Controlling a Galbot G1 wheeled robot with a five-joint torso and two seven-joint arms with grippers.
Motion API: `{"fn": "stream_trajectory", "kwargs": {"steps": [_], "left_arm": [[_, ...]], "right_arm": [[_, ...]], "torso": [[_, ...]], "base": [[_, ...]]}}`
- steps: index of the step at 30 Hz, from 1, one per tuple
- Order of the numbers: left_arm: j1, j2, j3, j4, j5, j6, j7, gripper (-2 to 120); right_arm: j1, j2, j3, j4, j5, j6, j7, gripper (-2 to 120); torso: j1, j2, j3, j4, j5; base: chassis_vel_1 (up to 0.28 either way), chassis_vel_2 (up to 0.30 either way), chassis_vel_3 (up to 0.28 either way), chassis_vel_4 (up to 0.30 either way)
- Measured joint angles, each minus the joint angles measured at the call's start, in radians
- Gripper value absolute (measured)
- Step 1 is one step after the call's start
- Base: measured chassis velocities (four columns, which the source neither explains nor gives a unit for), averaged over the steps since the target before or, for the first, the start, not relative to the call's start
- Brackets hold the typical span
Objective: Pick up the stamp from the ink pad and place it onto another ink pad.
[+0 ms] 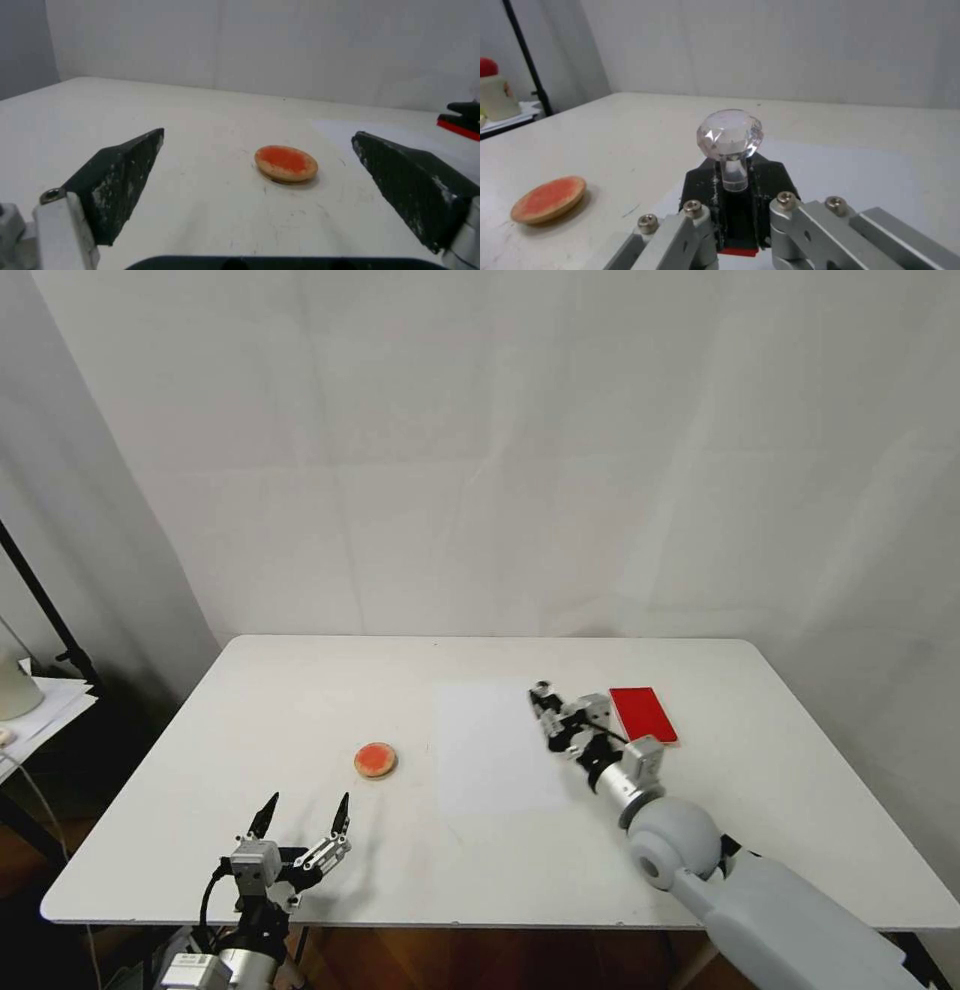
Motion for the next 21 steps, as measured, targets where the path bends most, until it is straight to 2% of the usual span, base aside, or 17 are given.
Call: {"fn": "stream_trajectory", "kwargs": {"steps": [9, 21], "left_arm": [[0.000, 0.000, 0.000, 0.000, 0.000, 0.000, 0.000, 100], [0.000, 0.000, 0.000, 0.000, 0.000, 0.000, 0.000, 100]], "right_arm": [[0.036, 0.017, -0.087, -0.046, 0.006, -0.047, 0.025, 9], [0.046, 0.019, -0.091, -0.047, 0.031, -0.049, 0.049, 9]], "torso": [[0.000, 0.000, 0.000, -0.0003, -0.0001], [0.000, 0.000, 0.000, -0.0003, 0.0002]], "base": [[0.000, 0.000, 0.000, 0.000], [0.000, 0.000, 0.000, 0.000]]}}
